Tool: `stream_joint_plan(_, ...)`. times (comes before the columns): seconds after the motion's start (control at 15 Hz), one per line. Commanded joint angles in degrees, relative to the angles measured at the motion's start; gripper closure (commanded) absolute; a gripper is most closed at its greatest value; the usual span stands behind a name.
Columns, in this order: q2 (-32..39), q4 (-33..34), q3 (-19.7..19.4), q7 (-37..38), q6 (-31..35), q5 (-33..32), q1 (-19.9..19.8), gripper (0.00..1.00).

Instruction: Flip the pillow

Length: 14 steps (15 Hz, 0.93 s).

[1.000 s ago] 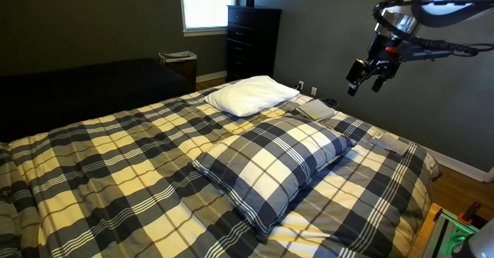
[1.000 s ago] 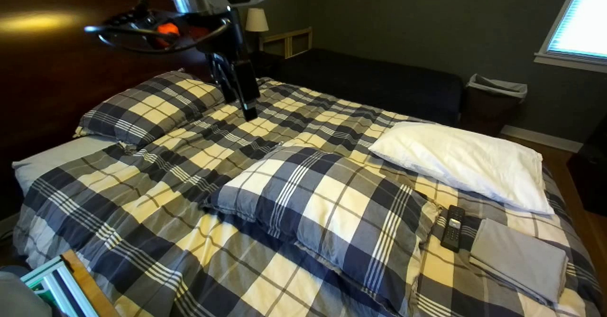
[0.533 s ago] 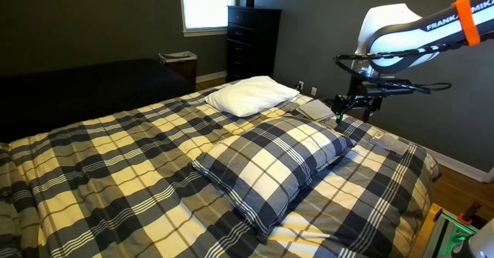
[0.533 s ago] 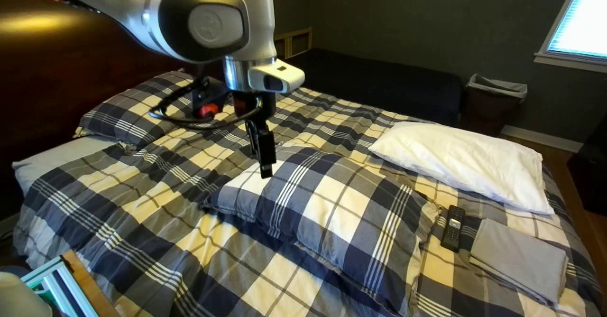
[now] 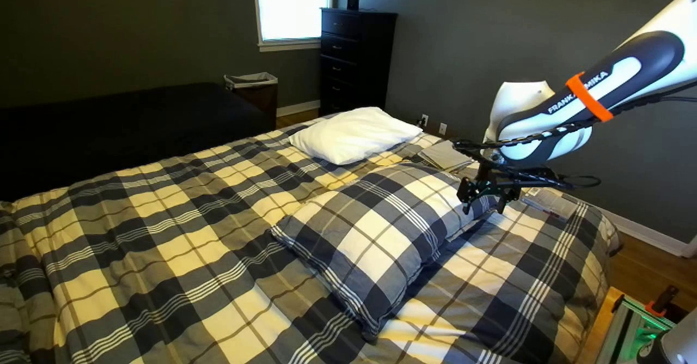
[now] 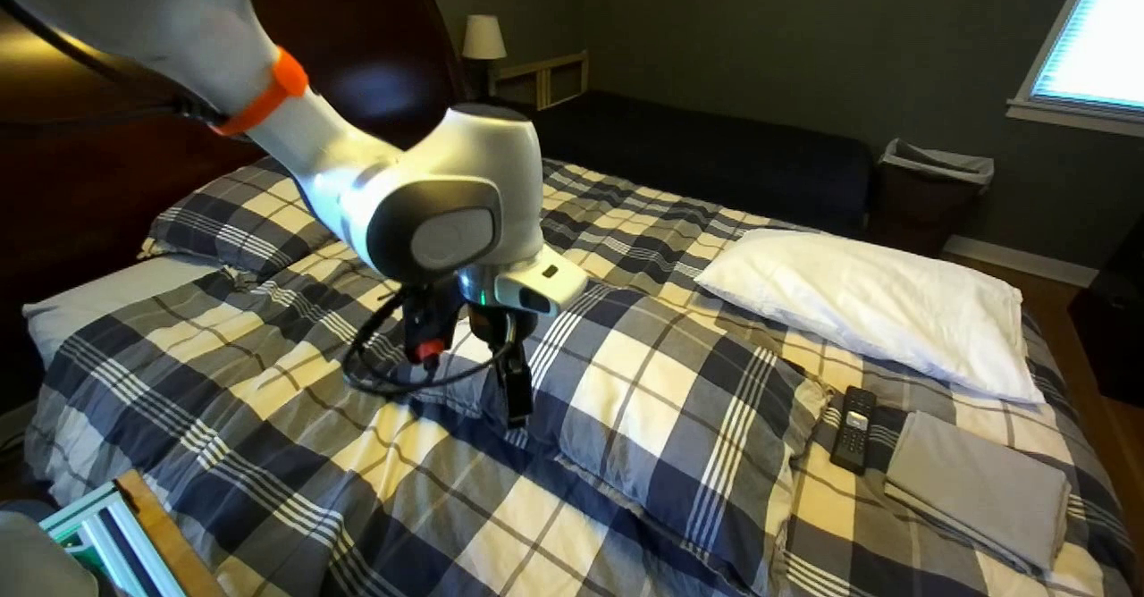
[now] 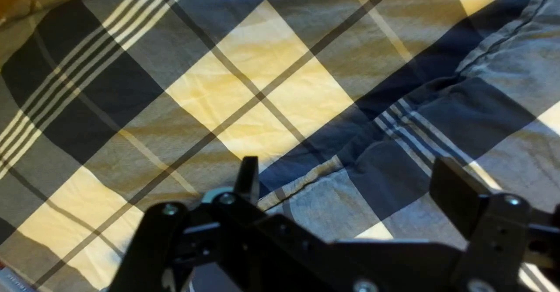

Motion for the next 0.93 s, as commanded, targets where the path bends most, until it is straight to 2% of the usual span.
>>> stream_joint_plan(0.0, 9.4, -0.9, -3.5, -4.0, 13.9, 7.0, 0.6, 0.00)
stream_joint_plan(0.07, 11.6, -1.0, -3.6, -7.1, 17.4, 11.9, 0.8, 0.00)
stream_joint_plan(0.13, 13.3, -1.0, 0.5, -10.2, 19.9, 17.2, -2.5, 0.00)
stream_joint_plan(0.27, 16.1, 1.1, 11.2, -14.3, 22.7, 26.3, -11.1, 0.00)
stream_joint_plan(0.4, 22.1, 4.7, 18.4, -20.3, 26.6, 35.4, -16.6, 0.00)
stream_joint_plan(0.47, 24.4, 6.3, 20.4, -23.7, 28.0, 39.7, -17.8, 0.00)
stream_joint_plan(0.53, 26.5, 7.8, 23.1, -25.6, 29.3, 41.3, -20.4, 0.00)
stream_joint_plan(0.67, 29.6, 9.7, 26.1, -28.4, 31.5, 42.4, -24.0, 0.00)
stream_joint_plan(0.73, 29.6, 9.5, 26.2, -28.5, 31.4, 41.5, -24.4, 0.00)
stream_joint_plan(0.8, 26.4, 7.5, 24.0, -25.7, 30.0, 40.1, -21.5, 0.00)
stream_joint_plan(0.87, 27.6, 8.3, 24.5, -26.3, 30.2, 40.1, -22.6, 0.00)
